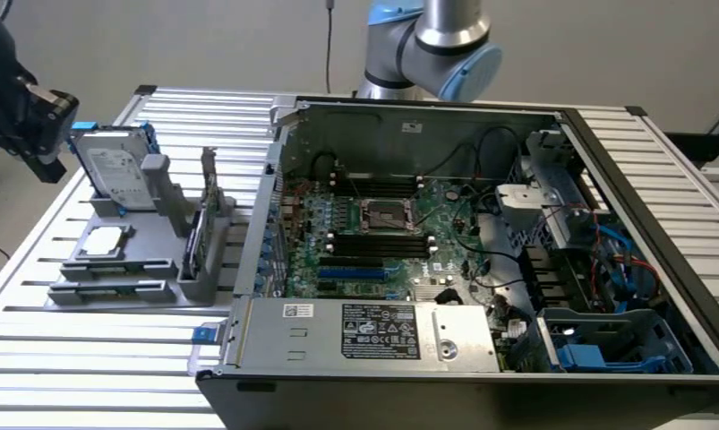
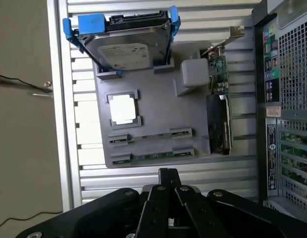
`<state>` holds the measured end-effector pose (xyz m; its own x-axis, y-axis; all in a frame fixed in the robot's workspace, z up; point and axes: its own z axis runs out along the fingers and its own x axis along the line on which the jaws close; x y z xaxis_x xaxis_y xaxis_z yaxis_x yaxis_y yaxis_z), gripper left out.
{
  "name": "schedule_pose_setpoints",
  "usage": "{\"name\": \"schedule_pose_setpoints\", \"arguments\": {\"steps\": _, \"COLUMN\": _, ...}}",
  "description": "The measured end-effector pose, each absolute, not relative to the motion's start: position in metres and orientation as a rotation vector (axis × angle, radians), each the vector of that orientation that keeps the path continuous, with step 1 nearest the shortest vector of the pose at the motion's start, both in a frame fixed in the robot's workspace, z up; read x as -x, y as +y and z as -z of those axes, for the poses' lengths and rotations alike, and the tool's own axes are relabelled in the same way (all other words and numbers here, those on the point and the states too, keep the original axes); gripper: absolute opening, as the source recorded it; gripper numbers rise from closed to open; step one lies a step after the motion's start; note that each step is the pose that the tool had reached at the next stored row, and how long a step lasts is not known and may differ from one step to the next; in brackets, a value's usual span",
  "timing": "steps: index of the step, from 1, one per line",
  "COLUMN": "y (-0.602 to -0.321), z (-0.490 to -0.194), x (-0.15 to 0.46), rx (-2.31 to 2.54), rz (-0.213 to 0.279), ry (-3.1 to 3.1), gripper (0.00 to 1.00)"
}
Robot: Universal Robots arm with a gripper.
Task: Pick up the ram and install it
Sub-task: 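Reach for the ram, then pick up the ram and move it above insertion slot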
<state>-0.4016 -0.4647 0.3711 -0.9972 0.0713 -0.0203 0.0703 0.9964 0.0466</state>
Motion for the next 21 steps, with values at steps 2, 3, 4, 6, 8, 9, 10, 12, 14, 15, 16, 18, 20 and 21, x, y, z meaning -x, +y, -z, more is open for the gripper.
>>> {"name": "schedule_pose_setpoints", "arguments": {"steps": 2, "y": -0.465, "z": -0.368, "x": 0.411, "rx": -0.111, "rz": -0.071, "ry": 3.117, "gripper": 0.11}}
{"name": "schedule_pose_setpoints", "arguments": {"steps": 3, "y": -0.465, "z": -0.367, "x": 0.415, "rx": -0.111, "rz": -0.071, "ry": 3.117, "gripper": 0.11}}
{"name": "schedule_pose_setpoints", "arguments": {"steps": 4, "y": -0.465, "z": -0.366, "x": 0.417, "rx": -0.110, "rz": -0.071, "ry": 3.117, "gripper": 0.11}}
{"name": "schedule_pose_setpoints", "arguments": {"steps": 6, "y": -0.465, "z": -0.366, "x": 0.417, "rx": -0.110, "rz": -0.071, "ry": 3.117, "gripper": 0.11}}
{"name": "schedule_pose_setpoints", "arguments": {"steps": 8, "y": -0.465, "z": -0.366, "x": 0.417, "rx": -0.111, "rz": -0.071, "ry": 3.117, "gripper": 0.11}}
{"name": "schedule_pose_setpoints", "arguments": {"steps": 9, "y": -0.465, "z": -0.366, "x": 0.417, "rx": -0.111, "rz": -0.071, "ry": 3.117, "gripper": 0.11}}
{"name": "schedule_pose_setpoints", "arguments": {"steps": 10, "y": -0.465, "z": -0.366, "x": 0.417, "rx": -0.111, "rz": -0.071, "ry": 3.117, "gripper": 0.11}}
{"name": "schedule_pose_setpoints", "arguments": {"steps": 12, "y": -0.465, "z": -0.366, "x": 0.417, "rx": -0.111, "rz": -0.071, "ry": 3.117, "gripper": 0.11}}
{"name": "schedule_pose_setpoints", "arguments": {"steps": 14, "y": -0.465, "z": -0.366, "x": 0.417, "rx": -0.111, "rz": -0.071, "ry": 3.117, "gripper": 0.11}}
{"name": "schedule_pose_setpoints", "arguments": {"steps": 15, "y": -0.465, "z": -0.366, "x": 0.417, "rx": -0.111, "rz": -0.071, "ry": 3.117, "gripper": 0.11}}
{"name": "schedule_pose_setpoints", "arguments": {"steps": 16, "y": -0.465, "z": -0.366, "x": 0.417, "rx": -0.111, "rz": -0.071, "ry": 3.117, "gripper": 0.11}}
{"name": "schedule_pose_setpoints", "arguments": {"steps": 18, "y": -0.465, "z": -0.366, "x": 0.417, "rx": -0.111, "rz": -0.071, "ry": 3.117, "gripper": 0.11}}
{"name": "schedule_pose_setpoints", "arguments": {"steps": 20, "y": -0.465, "z": -0.366, "x": 0.417, "rx": -0.107, "rz": -0.071, "ry": 3.117, "gripper": 0.11}}
{"name": "schedule_pose_setpoints", "arguments": {"steps": 21, "y": -0.465, "z": -0.366, "x": 0.417, "rx": -0.095, "rz": -0.071, "ry": 3.118, "gripper": 0.11}}
